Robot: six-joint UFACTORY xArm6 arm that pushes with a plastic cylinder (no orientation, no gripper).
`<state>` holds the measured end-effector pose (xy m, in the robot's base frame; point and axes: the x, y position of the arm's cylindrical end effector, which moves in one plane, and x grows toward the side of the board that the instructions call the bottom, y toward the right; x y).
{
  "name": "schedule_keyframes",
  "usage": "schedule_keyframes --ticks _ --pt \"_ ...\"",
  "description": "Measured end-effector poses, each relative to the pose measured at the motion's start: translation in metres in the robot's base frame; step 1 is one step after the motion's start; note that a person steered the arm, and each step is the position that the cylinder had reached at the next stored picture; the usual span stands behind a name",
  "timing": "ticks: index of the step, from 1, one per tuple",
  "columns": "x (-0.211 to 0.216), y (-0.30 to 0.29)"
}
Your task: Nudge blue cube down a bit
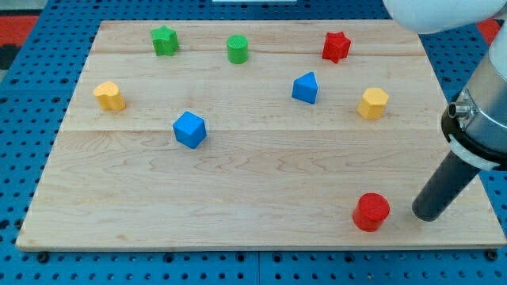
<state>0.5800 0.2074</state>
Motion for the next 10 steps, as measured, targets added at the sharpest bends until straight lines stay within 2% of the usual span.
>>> schedule_keyframes --ticks 2,3,4,6,8,10 --pt "0.010 -0.049" --pt "-0.008 -0.157" --pt "-0.027 -0.205" --pt "-0.053 -0.145" --pt "-0.116 -0.162" --pt "-0.152 -0.198"
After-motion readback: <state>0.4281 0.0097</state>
